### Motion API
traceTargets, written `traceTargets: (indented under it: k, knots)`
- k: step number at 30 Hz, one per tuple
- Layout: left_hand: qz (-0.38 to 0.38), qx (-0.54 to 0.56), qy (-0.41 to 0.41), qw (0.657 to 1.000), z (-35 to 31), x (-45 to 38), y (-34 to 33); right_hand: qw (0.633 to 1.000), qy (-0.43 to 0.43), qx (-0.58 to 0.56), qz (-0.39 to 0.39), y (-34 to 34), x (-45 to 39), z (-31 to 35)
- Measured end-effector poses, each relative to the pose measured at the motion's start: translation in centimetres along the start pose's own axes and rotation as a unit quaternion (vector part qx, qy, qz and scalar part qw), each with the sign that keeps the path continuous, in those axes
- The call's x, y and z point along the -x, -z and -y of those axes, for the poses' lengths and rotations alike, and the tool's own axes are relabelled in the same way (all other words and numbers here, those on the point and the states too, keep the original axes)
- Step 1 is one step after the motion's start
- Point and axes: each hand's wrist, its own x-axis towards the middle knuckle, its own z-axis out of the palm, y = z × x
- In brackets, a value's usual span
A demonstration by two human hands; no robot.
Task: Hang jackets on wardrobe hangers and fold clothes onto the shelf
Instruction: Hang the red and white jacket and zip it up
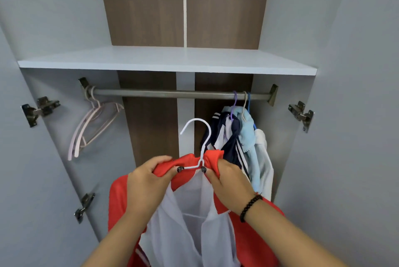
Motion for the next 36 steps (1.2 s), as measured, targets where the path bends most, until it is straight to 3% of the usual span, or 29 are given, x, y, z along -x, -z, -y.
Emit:
traceTargets:
  k: [3,6,10,13,18,21,27,32,36]
  knots:
    - [-0.022,0.062,0.067,0.996,0.6,-2.7,-1.9,1.0,-0.024,-0.004,-0.011,-0.8,-2.1,-0.9]
    - [0.005,0.133,0.12,0.984,1.3,-4.8,-4.3,0.997,-0.067,-0.013,-0.026,-1.0,-4.7,-2.2]
    - [0.055,0.13,0.158,0.977,3.1,-5.7,-8.1,0.989,-0.137,-0.014,-0.057,-0.9,-8.7,-3.8]
    - [0.046,0.139,0.252,0.957,4.3,-7.2,-10.0,0.986,-0.148,-0.017,-0.07,-1.2,-11.9,-4.6]
    - [0.211,0.095,0.302,0.925,5.0,-10.3,-11.7,0.984,-0.159,-0.019,-0.072,-1.5,-16.4,-5.8]
    - [0.261,0.072,0.312,0.911,6.5,-11.8,-12.7,0.977,-0.191,-0.045,-0.084,-1.5,-18.8,-6.5]
    - [0.201,0.121,0.31,0.921,9.2,-14.1,-14.8,0.968,-0.225,-0.047,-0.102,-1.8,-22.6,-7.4]
    - [0.072,0.181,0.238,0.951,9.4,-15.2,-15.6,0.957,-0.267,-0.043,-0.104,-2.1,-25.0,-9.4]
    - [0.111,0.203,0.145,0.962,10.8,-15.3,-15.9,0.954,-0.291,-0.014,-0.072,-2.7,-25.5,-10.4]
